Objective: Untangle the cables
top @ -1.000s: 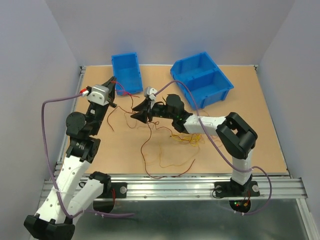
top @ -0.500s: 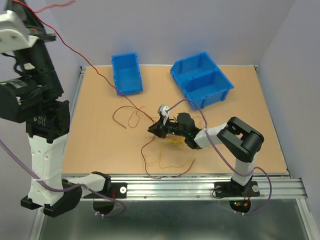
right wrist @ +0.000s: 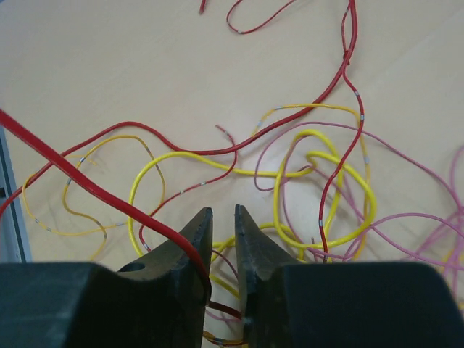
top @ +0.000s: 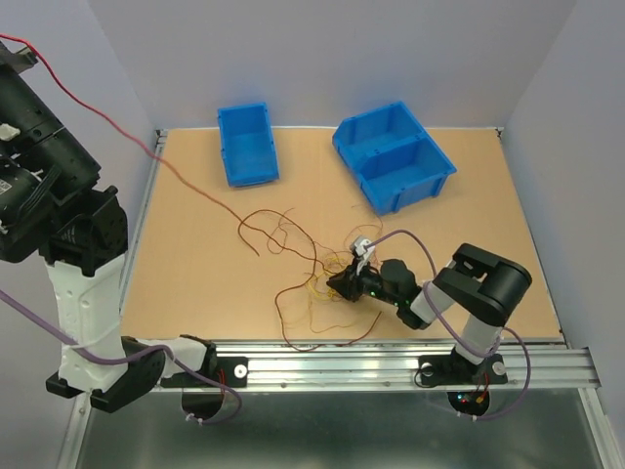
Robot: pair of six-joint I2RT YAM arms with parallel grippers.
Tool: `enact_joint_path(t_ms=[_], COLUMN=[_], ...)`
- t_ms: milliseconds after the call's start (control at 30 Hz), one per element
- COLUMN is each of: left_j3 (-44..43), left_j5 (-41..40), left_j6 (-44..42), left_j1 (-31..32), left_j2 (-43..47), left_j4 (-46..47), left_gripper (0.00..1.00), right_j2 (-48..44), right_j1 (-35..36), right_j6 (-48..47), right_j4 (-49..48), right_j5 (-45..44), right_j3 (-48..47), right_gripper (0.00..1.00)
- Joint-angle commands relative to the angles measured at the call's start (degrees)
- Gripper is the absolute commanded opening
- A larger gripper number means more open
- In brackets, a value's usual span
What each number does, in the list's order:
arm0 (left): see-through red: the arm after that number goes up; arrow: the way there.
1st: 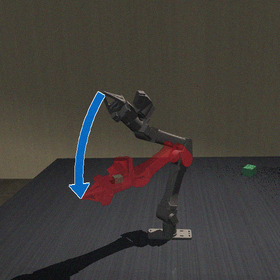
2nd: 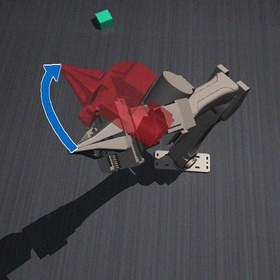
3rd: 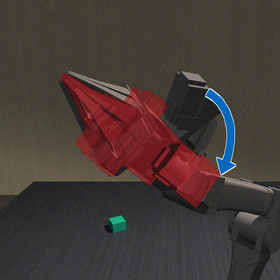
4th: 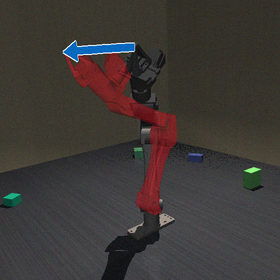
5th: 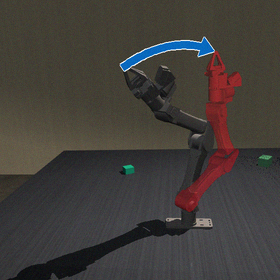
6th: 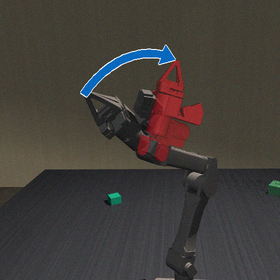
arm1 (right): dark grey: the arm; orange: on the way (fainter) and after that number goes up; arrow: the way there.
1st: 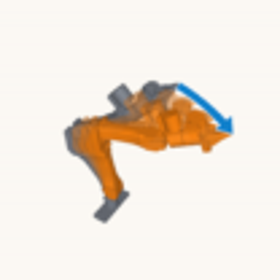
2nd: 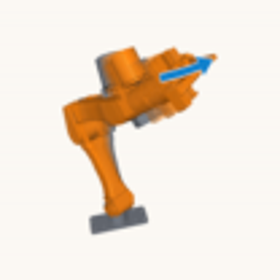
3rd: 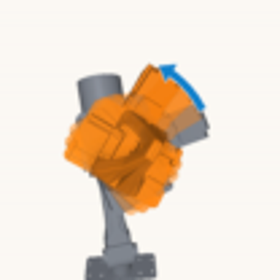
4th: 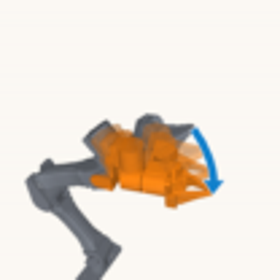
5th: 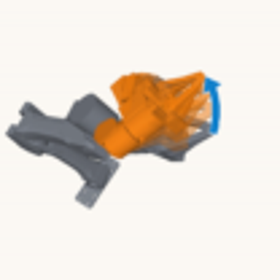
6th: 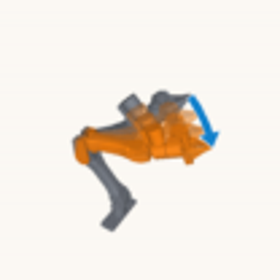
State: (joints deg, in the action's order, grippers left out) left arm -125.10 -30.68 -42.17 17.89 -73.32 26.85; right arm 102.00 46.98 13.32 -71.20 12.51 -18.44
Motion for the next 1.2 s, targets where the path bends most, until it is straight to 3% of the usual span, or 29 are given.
enact_joint_path(t_ms=[0, 100, 167, 233, 300, 367, 433, 500, 667, 700, 733, 767, 833, 1033, 1167], left_j3=[-1.1, -0.9, 4.1, 14.5, 21.5, 29.5, 33.6, 40.0, 52.8, 53.5, 54.3, 54.5, 53.5, 46.9, 44.1], left_j5=[-6.1, -7.0, -5.0, 0.8, 7.2, 9.5, 13.1, 16.4, 25.5, 26.3, 26.9, 28.1, 28.1, 27.2, 27.9], left_j6=[-9.6, -11.6, -7.6, -4.5, 0.7, 7.5, 11.0, 16.5, 24.8, 26.3, 27.8, 28.3, 28.7, 27.9, 28.0], left_j1=[-0.2, -0.2, -0.2, -0.2, -0.2, -0.2, -0.2, -0.2, -0.2, -0.2, -0.2, -0.2, -0.2, -0.2, -0.2], left_j2=[-1.7, -1.9, 1.0, 6.4, 9.9, 13.3, 15.0, 16.0, 20.1, 20.5, 21.1, 21.3, 22.1, 23.5, 24.7], left_j4=[12.2, 14.4, 12.5, 11.2, 9.5, 6.3, 0.8, -1.9, -4.8, -6.0, -6.5, -7.0, -7.8, -11.5, -13.1], left_gripper=[0.0, 0.0, 0.0, 0.0, 0.01, 0.01, 0.0, 0.0, 0.0, 0.0, 0.0, 0.0, 0.0, 0.0, 0.0], right_j2=[-7.7, -14.1, -16.4, -19.4, -21.7, -24.8, -26.8, -28.9, -31.5, -31.9, -32.0, -31.8, -29.9, -19.7, -12.8], right_j1=[0.2, 0.1, 0.2, 0.2, 0.1, 0.2, 0.2, 0.2, 0.1, 0.2, 0.1, 0.2, 0.2, 0.1, 0.3], right_j6=[1.5, 0.5, 0.2, 0.0, -0.2, -0.4, -0.9, -1.7, -3.6, -3.9, -4.1, -4.4, -5.2, -6.8, -6.7], right_j4=[0.4, 11.2, 11.3, 11.8, 13.0, 16.3, 19.1, 21.0, 27.7, 28.4, 29.4, 29.7, 30.1, 30.1, 30.5], right_j5=[-6.4, -9.2, -7.5, -5.8, -2.7, -1.4, -1.0, 0.1, 1.6, 1.7, 1.7, 2.7, 4.8, 8.5, 9.7], right_j3=[3.8, 2.4, 2.8, 2.5, 1.7, -0.2, -2.2, -3.7, -8.9, -9.3, -9.9, -10.8, -12.1, -19.9, -25.0], right_gripper=[0.26, 0.26, 0.2, 0.21, 0.28, 0.31, 0.25, 0.05, 0.01, 0.02, 0.26, 0.41, 0.6, 0.77, 0.77])
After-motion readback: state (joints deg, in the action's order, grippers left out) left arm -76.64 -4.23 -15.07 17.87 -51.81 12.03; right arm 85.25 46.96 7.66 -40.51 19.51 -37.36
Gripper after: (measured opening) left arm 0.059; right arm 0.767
